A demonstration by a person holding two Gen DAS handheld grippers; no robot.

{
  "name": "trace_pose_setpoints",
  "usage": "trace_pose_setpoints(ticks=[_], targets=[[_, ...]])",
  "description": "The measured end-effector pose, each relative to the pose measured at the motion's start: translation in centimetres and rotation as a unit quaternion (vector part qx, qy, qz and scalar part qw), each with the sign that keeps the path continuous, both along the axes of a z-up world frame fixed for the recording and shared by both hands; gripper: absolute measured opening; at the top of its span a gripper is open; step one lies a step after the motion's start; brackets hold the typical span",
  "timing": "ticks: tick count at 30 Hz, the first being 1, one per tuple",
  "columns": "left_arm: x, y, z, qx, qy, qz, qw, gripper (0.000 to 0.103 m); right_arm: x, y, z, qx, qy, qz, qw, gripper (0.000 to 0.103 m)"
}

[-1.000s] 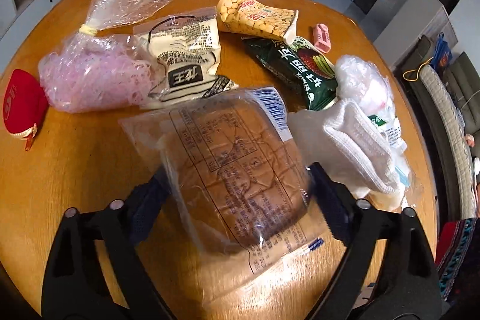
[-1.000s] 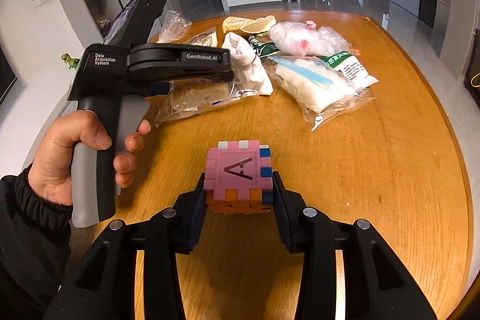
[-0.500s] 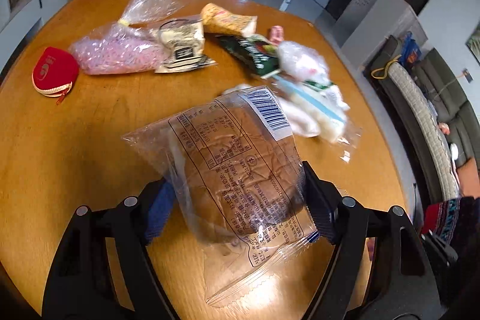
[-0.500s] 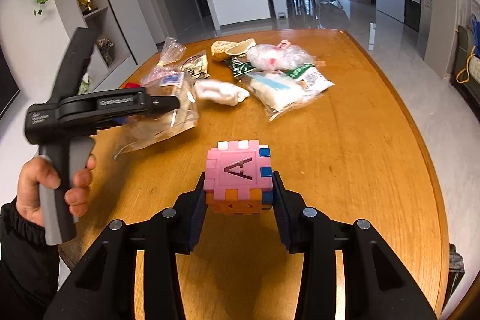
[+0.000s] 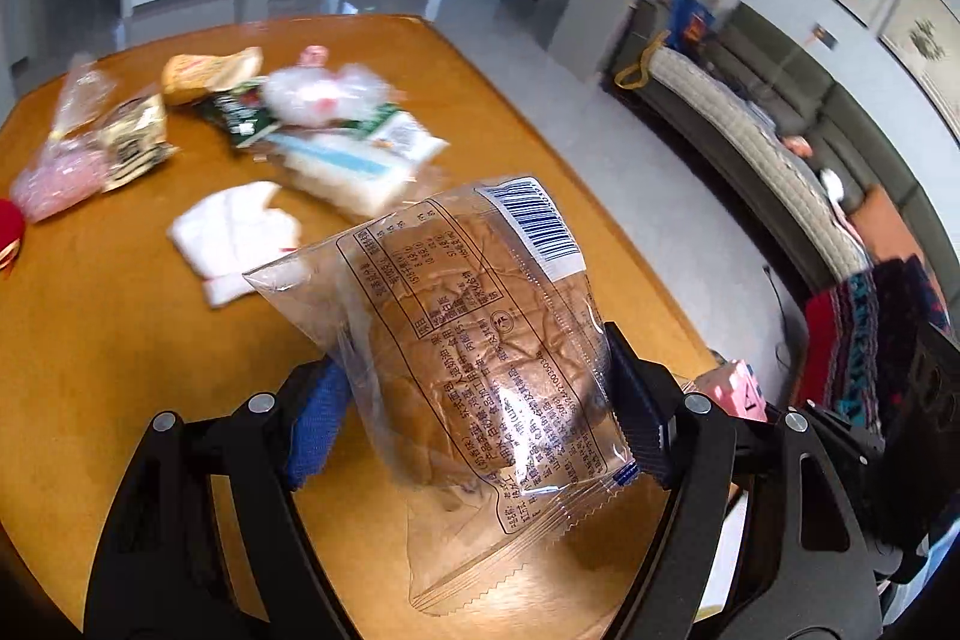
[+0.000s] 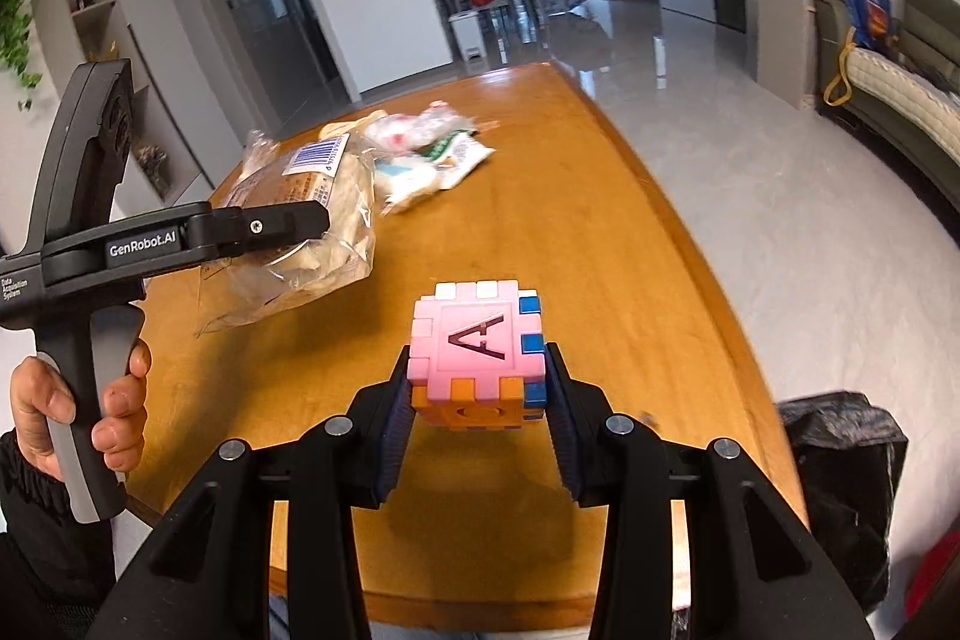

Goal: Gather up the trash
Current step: 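Carry the cube and bread bag over the black trash bag and release both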

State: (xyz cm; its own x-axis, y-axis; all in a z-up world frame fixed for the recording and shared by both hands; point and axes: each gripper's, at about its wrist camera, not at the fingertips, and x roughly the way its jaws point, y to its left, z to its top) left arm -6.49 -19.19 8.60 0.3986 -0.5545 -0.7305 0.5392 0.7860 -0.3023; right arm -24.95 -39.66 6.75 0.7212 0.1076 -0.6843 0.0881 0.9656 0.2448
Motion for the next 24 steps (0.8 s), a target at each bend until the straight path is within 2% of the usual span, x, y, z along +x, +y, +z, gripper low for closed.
trace_pose_setpoints(ticks=[6, 11, 17, 19, 24], targets=[[-2.6, -6.4, -0.2, 0.001, 0.001, -0.073, 0.9973, 0.075, -3.9, -4.4, -0.3, 0.0, 0.0, -0.069, 0.998, 0.042], [-6.1, -12.5, -1.3, 0.007, -0.002, -0.148, 0.9889, 0.075, -7.8, -7.9, -1.3, 0.01, 0.009, -0.138, 0.99, 0.042], [-11.4, -19.6, -3.2, 0.027, 0.001, -0.243, 0.9696, 0.075, -13.7, -12.0, -3.4, 0.039, 0.032, -0.243, 0.969, 0.042], [-13.3, -22.0, -3.9, 0.035, 0.0, -0.276, 0.9604, 0.075, -15.5, -13.2, -4.2, 0.048, 0.042, -0.276, 0.959, 0.042], [-15.7, -26.8, -4.8, 0.051, -0.003, -0.322, 0.9454, 0.075, -18.5, -15.0, -5.7, 0.064, 0.057, -0.338, 0.937, 0.042]])
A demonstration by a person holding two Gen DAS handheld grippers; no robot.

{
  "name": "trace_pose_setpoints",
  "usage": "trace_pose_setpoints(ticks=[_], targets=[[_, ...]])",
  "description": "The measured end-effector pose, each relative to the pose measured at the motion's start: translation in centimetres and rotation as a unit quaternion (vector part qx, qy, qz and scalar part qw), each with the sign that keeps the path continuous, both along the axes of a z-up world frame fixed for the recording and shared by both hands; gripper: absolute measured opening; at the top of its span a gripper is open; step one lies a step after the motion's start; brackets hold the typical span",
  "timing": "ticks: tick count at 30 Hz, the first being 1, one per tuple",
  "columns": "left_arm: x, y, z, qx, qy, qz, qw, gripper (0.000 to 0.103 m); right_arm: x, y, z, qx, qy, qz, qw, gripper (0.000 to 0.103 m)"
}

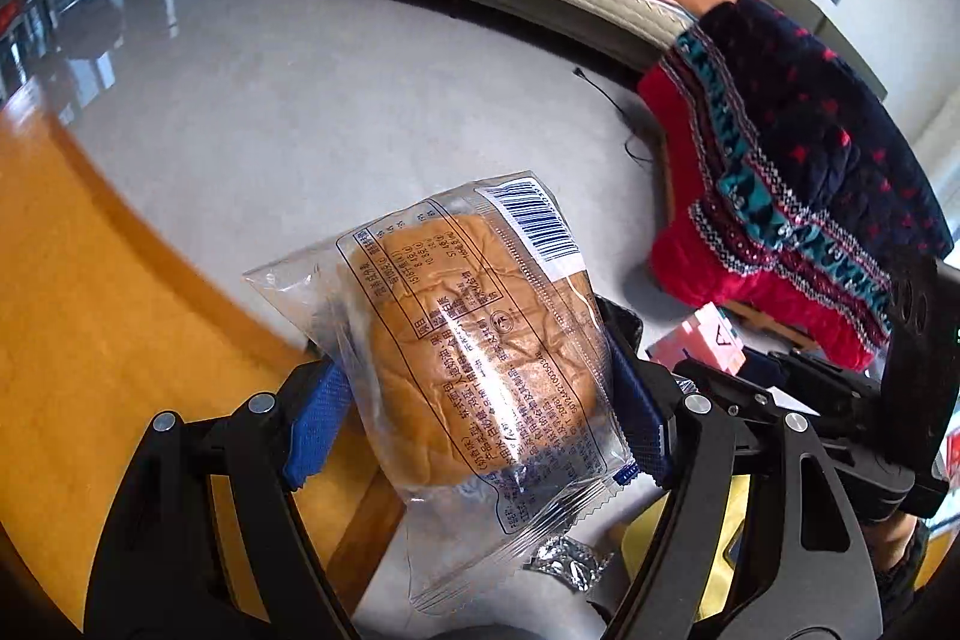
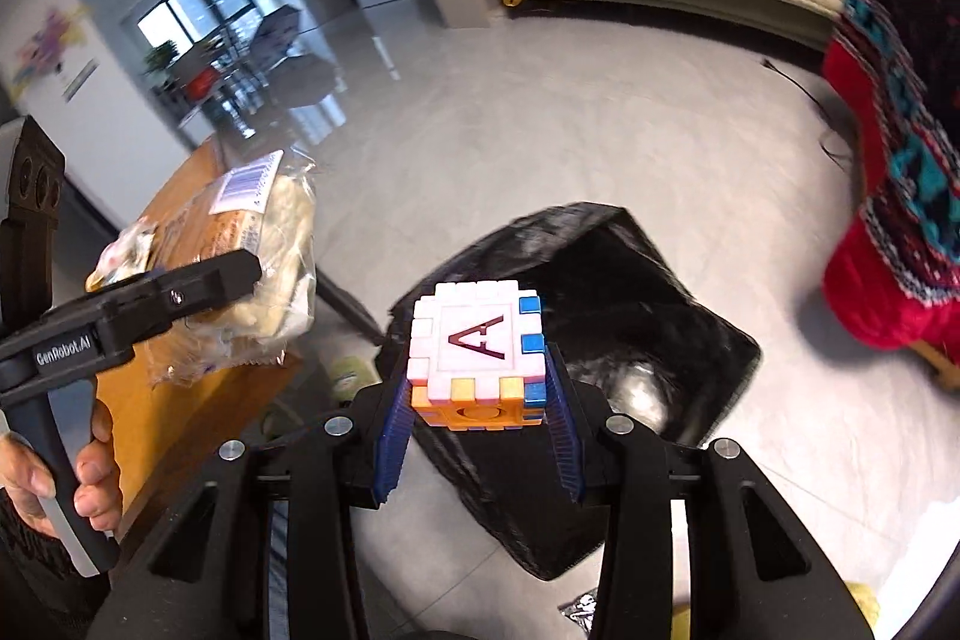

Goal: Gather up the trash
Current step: 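Carry the cube and bread bag over the black trash bag and release both, then move both open tools back over the table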

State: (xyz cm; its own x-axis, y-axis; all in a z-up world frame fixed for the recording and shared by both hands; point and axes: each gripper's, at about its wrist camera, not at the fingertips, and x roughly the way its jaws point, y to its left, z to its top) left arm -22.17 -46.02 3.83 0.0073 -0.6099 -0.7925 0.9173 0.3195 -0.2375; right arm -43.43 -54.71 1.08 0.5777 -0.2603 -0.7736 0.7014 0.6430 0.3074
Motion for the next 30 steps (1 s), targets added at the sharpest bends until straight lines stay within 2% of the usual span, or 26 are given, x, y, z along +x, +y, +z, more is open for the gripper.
trace_pose_setpoints(ticks=[3, 4, 5, 6, 7, 10, 18, 26, 30], targets=[[-0.6, -2.4, -0.2, 0.002, -0.006, -0.017, 0.9998, 0.076, -1.5, -1.2, -0.8, 0.01, 0.005, -0.016, 1.0, 0.044], [-0.8, -3.1, -0.2, 0.004, -0.005, -0.024, 0.9997, 0.077, -1.3, -1.2, -1.2, 0.014, 0.012, -0.013, 1.0, 0.048], [-0.9, -3.8, -0.4, 0.009, -0.003, -0.032, 0.9994, 0.085, -1.3, -1.3, -1.3, 0.012, 0.022, -0.014, 1.0, 0.067], [-0.9, -4.2, -0.3, 0.014, -0.007, -0.032, 0.9994, 0.098, -1.5, -1.6, -1.4, 0.006, 0.032, -0.024, 0.999, 0.08], [-1.1, -4.7, -0.1, 0.015, -0.022, -0.028, 0.9993, 0.097, -1.6, -1.5, -1.4, -0.006, 0.039, -0.036, 0.999, 0.08], [-1.4, -4.2, 0.6, 0.003, -0.054, -0.026, 0.9982, 0.097, -0.9, -1.0, -1.4, -0.012, 0.036, -0.026, 0.999, 0.08], [1.6, -1.3, 1.2, -0.007, -0.024, 0.009, 0.9997, 0.097, 1.3, 0.4, 0.1, -0.021, 0.016, 0.011, 1.0, 0.08], [5.8, 3.6, 2.0, -0.019, -0.015, 0.074, 0.997, 0.097, 7.0, 3.0, 2.4, -0.037, 0.005, 0.083, 0.996, 0.08], [8.5, 7.6, 2.5, -0.029, -0.019, 0.122, 0.9919, 0.097, 10.9, 5.5, 3.7, -0.043, -0.007, 0.134, 0.99, 0.08]])
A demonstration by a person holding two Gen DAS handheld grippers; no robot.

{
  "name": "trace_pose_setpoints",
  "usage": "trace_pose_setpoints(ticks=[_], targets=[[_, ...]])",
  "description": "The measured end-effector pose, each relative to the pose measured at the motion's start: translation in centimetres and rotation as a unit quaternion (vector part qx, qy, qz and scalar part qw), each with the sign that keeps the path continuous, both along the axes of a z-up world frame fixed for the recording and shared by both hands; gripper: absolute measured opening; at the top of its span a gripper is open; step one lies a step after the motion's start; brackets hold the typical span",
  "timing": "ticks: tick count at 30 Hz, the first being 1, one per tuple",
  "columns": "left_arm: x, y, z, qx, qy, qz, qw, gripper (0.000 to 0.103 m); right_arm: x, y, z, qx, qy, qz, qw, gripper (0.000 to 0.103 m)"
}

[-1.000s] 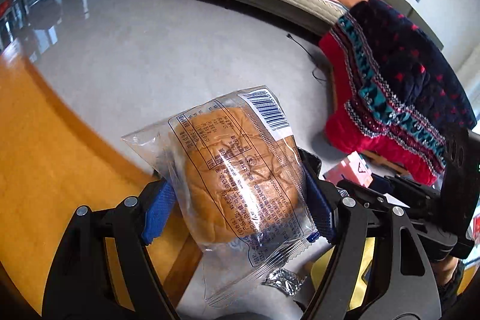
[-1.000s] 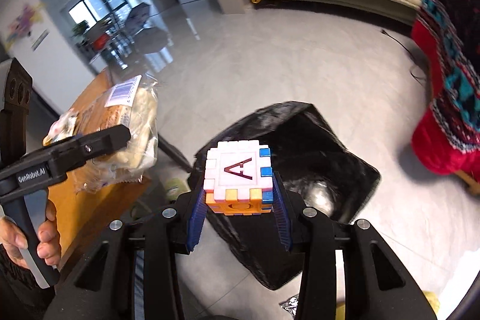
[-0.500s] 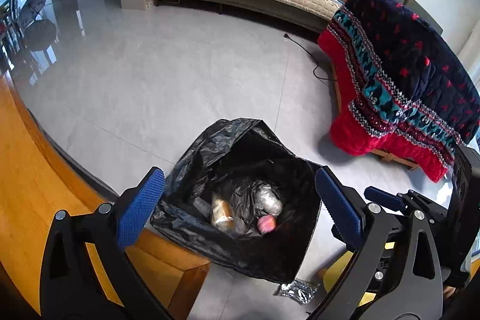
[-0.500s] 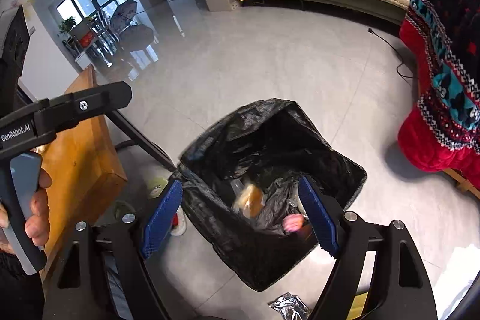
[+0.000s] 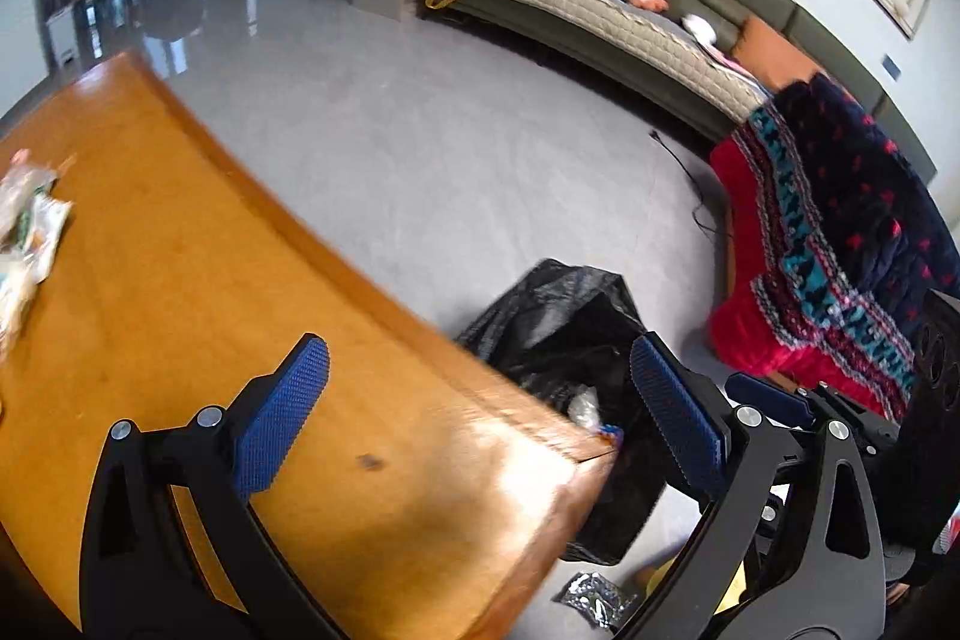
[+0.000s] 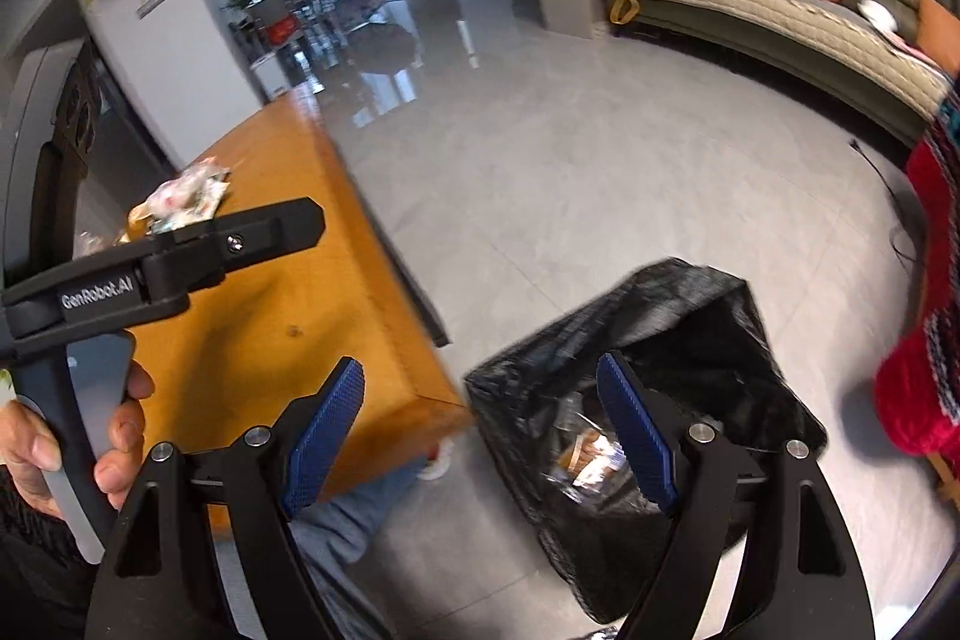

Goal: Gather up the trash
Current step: 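Move both open tools back over the table, then grasp the white glove with the left tool while the right tool grasps the clear bag with blue item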

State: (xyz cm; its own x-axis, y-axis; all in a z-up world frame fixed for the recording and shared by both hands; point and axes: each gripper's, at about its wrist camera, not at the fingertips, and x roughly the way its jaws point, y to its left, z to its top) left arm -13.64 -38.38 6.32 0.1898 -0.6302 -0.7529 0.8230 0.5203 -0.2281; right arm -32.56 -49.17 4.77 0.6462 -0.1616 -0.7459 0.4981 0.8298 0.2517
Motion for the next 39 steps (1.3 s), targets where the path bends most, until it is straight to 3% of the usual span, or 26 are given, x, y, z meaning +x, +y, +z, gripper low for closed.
trace_pose_setpoints(ticks=[6, 9, 15, 20, 26, 32, 34, 36, 39], targets=[[5.2, 8.0, 0.3, -0.005, -0.018, 0.121, 0.9925, 0.097, 6.0, 4.3, 1.4, -0.011, -0.01, 0.08, 0.997, 0.08], [8.1, 12.7, 0.5, -0.011, -0.018, 0.189, 0.9818, 0.097, 8.5, 6.5, 1.6, -0.013, -0.012, 0.115, 0.993, 0.08], [13.6, 20.6, -0.3, -0.011, 0.024, 0.282, 0.9591, 0.097, 12.1, 10.0, 0.9, -0.008, -0.006, 0.172, 0.985, 0.08], [15.9, 24.1, -1.2, 0.018, 0.005, 0.32, 0.9474, 0.097, 14.9, 11.9, 0.7, -0.008, -0.003, 0.202, 0.979, 0.08], [19.9, 25.4, -3.3, 0.082, -0.006, 0.341, 0.9365, 0.097, 19.1, 13.6, 1.0, -0.006, -0.003, 0.235, 0.972, 0.08], [22.2, 24.5, -5.2, 0.112, -0.003, 0.315, 0.9426, 0.073, 24.0, 15.6, 1.2, 0.004, -0.003, 0.269, 0.963, 0.08], [22.1, 24.8, -5.2, 0.109, -0.016, 0.31, 0.9442, 0.06, 26.0, 16.4, 1.4, 0.001, -0.005, 0.28, 0.96, 0.081], [22.0, 25.6, -4.9, 0.102, -0.015, 0.303, 0.9475, 0.041, 27.9, 17.4, 1.5, -0.012, -0.003, 0.288, 0.958, 0.08], [21.7, 27.7, -4.8, 0.087, 0.005, 0.301, 0.9498, 0.03, 30.4, 18.8, 1.2, -0.03, 0.003, 0.303, 0.952, 0.08]])
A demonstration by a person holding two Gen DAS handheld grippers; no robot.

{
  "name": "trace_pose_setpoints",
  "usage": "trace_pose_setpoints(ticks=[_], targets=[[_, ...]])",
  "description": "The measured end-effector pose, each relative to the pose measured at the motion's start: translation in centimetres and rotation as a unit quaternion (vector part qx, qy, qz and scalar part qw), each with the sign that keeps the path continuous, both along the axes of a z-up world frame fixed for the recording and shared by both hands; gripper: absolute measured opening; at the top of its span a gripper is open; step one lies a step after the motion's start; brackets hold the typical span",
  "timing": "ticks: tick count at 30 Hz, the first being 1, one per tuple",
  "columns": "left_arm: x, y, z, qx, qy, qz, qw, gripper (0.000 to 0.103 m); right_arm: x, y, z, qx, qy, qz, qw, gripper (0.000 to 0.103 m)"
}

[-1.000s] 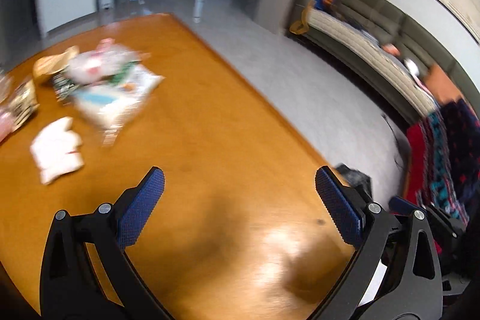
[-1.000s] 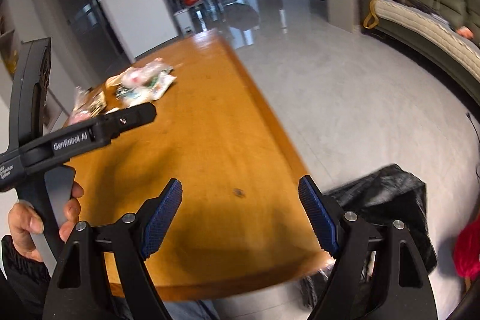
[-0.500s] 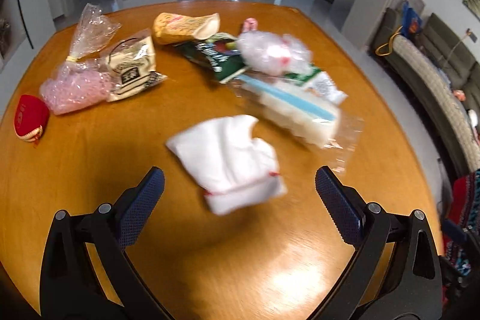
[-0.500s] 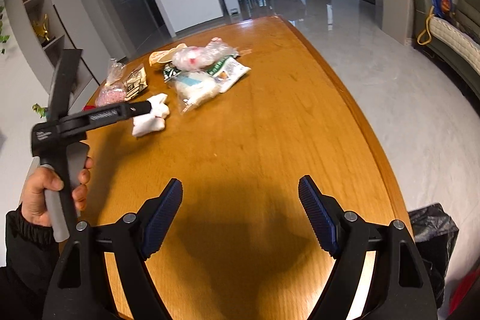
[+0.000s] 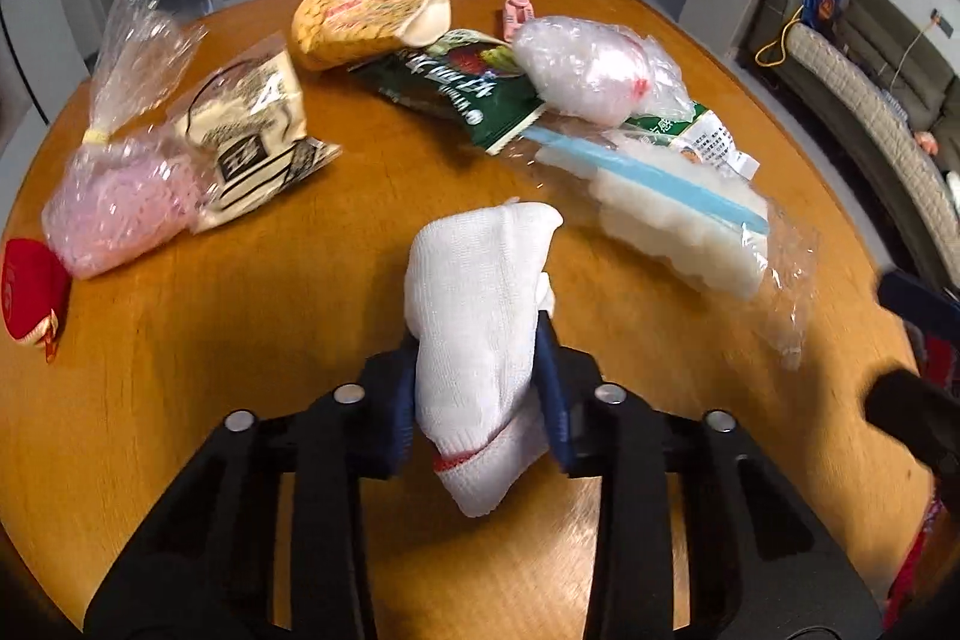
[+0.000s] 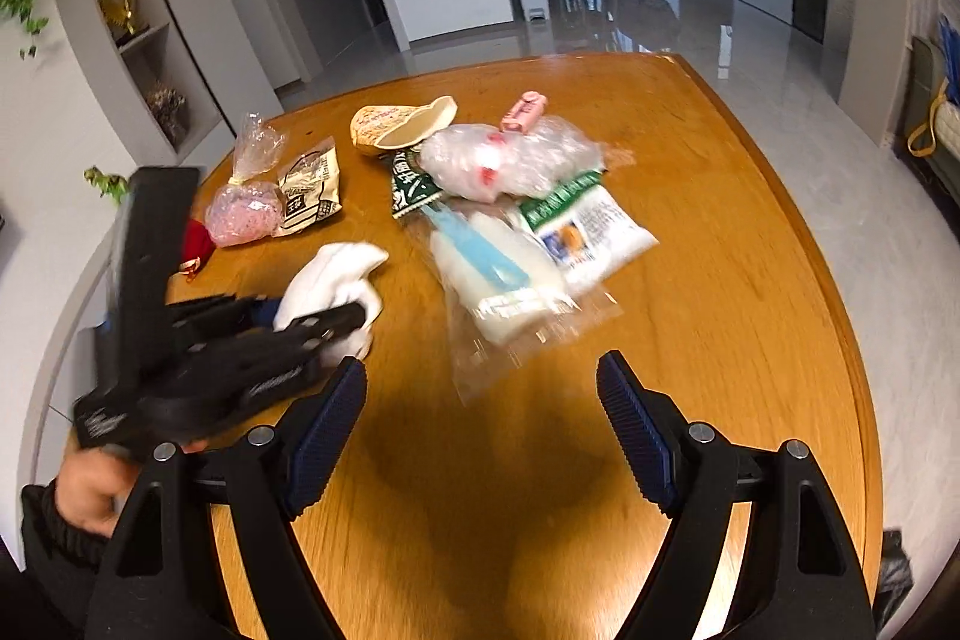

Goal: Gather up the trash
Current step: 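Grasp the white glove with the left tool while the right tool grasps the clear bag with blue item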

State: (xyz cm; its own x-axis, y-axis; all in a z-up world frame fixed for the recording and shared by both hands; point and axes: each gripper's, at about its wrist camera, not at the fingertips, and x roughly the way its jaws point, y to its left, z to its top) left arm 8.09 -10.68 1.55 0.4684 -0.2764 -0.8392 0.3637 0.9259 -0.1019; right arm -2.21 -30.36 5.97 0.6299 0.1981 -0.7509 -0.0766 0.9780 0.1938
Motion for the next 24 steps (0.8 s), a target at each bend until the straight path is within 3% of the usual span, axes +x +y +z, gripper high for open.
trace_pose_setpoints(ticks=[8, 10, 11, 14, 20, 24], targets=[[-1.3, 3.0, -0.1, -0.006, 0.003, -0.002, 1.0, 0.03, 6.7, 3.2, -1.9, -0.123, 0.009, 0.02, 0.992, 0.08], [-1.3, 3.3, -0.1, -0.009, 0.003, -0.001, 1.0, 0.03, 7.7, 3.3, -2.8, -0.128, 0.03, 0.025, 0.991, 0.066], [-1.3, 3.5, -0.1, -0.011, 0.004, 0.001, 0.9999, 0.03, 8.0, 3.1, -3.2, -0.125, 0.044, 0.028, 0.991, 0.045], [-1.2, 3.4, -0.1, -0.016, 0.005, 0.009, 0.9998, 0.03, 7.4, 2.2, -3.2, -0.08, 0.055, 0.037, 0.995, 0.033], [-1.8, 2.9, 0.1, -0.025, 0.002, 0.017, 0.9995, 0.03, 2.2, 0.8, -1.7, -0.025, 0.038, 0.039, 0.998, 0.029], [-4.9, 2.5, 1.2, -0.031, -0.018, 0.006, 0.9993, 0.03, -2.8, -0.1, -0.6, 0.003, 0.016, 0.031, 0.999, 0.029]])
